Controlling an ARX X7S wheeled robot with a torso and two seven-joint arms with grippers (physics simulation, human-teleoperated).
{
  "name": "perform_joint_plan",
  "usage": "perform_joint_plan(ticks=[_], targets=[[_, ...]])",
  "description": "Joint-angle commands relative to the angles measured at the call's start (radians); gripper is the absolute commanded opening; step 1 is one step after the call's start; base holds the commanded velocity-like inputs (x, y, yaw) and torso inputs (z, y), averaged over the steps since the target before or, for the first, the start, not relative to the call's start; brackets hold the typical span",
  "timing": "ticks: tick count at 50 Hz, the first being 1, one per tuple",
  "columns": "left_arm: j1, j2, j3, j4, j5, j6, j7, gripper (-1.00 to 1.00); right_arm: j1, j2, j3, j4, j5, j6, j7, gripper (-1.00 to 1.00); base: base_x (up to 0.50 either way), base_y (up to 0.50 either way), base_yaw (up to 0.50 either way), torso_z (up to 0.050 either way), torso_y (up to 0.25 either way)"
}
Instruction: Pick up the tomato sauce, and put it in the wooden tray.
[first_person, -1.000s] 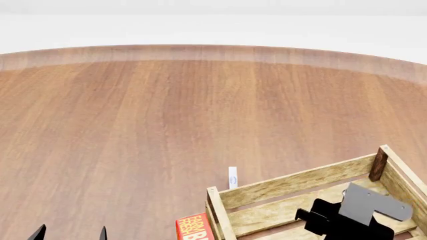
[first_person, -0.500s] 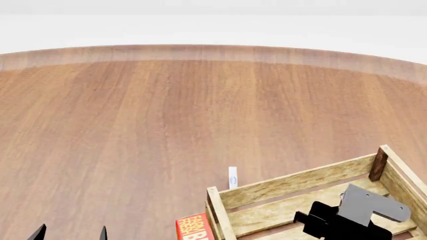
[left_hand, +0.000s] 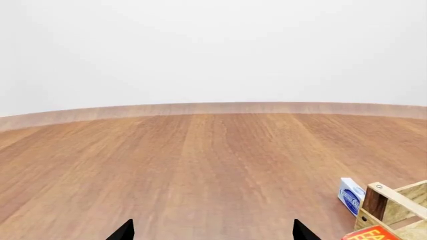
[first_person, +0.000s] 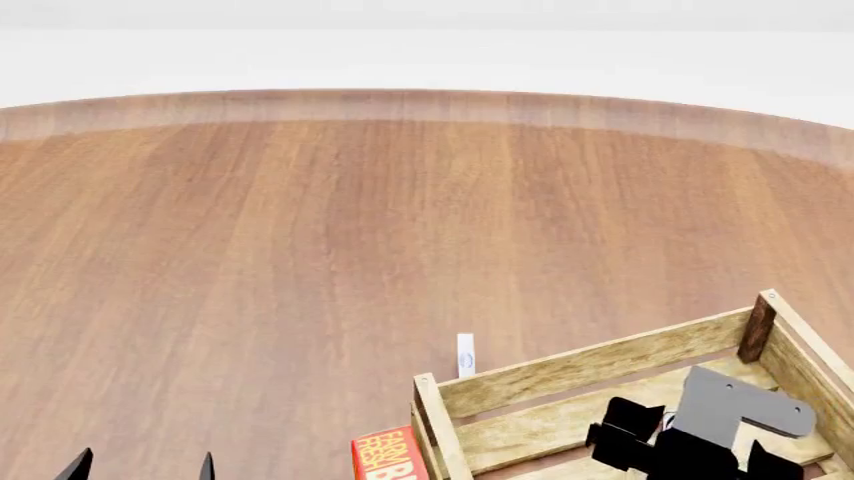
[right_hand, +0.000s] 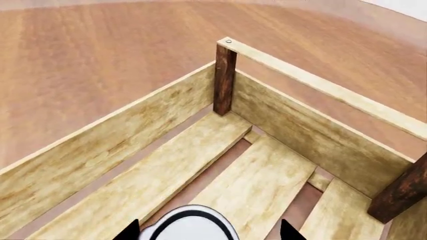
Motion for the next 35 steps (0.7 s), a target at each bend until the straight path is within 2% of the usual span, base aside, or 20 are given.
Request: perform_joint_plan(ticks=[1, 35], targets=[[-0.002, -0.002, 0.002, 0.001, -0.002, -0.001, -0.002, 1.00, 0.001, 0.001, -0.004, 0.000, -0.006, 0.001, 0.001, 1.00, 0.00, 0.00, 0.00, 0.000, 0.000], [-0.002, -0.006, 0.009, -0.001, -0.006, 0.005, -0.006, 1.00, -0.008, -0.001, -0.014, 0.000, -0.002, -0.093, -0.014, 1.00, 0.00, 0.00, 0.00, 0.000, 0.000]])
